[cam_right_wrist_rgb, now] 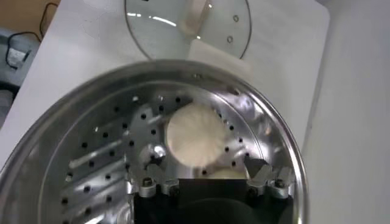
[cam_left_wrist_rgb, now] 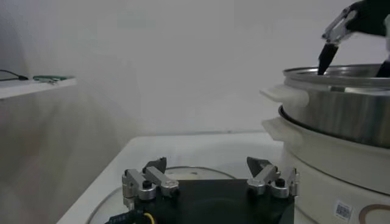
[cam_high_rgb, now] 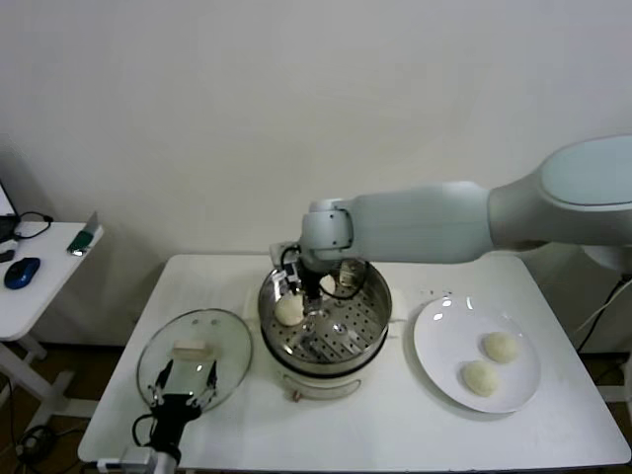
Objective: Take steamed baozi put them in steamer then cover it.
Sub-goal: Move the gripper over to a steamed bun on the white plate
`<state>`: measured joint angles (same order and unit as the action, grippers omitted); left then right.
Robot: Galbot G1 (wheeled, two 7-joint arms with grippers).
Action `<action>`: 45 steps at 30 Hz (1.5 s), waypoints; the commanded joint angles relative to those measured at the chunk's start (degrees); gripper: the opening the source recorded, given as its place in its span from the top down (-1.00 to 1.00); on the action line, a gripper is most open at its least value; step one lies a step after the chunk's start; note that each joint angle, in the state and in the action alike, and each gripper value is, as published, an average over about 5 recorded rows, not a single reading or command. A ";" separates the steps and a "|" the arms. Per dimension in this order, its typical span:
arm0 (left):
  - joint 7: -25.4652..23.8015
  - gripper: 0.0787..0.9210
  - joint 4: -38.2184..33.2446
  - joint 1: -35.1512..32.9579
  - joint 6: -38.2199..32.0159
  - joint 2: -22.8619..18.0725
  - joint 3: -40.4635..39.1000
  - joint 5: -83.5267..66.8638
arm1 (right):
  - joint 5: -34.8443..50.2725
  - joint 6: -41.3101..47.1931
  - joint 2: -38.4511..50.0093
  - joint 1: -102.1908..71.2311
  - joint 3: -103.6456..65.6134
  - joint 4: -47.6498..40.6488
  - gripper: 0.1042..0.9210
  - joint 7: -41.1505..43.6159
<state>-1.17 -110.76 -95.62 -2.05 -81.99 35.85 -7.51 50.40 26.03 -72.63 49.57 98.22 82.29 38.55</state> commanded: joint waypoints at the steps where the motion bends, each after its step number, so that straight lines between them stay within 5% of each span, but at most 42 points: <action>1: -0.03 -0.77 -0.09 -0.01 0.05 0.04 -0.02 0.09 | -0.70 -5.57 11.75 11.08 3.29 5.52 -0.76 8.26; 11: -0.17 -0.77 0.02 0.22 0.30 0.47 0.40 -0.35 | -11.05 -12.08 36.67 25.28 22.72 16.18 -0.76 15.03; 20: -0.18 -0.77 0.28 0.70 0.52 0.18 0.77 -0.44 | -25.97 -12.16 50.10 16.16 26.40 17.69 -0.76 12.70; 34: -0.16 -0.77 0.56 0.22 0.28 -0.14 1.27 -0.12 | -33.44 -9.26 51.59 -19.55 -2.13 9.59 -0.76 10.24; 45: -0.13 -0.77 0.76 -0.32 0.09 -0.25 1.16 0.36 | -34.60 -8.55 48.28 -27.18 -10.13 4.30 -0.76 9.06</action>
<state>-1.31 -109.97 -95.88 -1.95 -82.28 36.90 -7.03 17.81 17.54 -25.05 29.95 94.16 88.70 47.74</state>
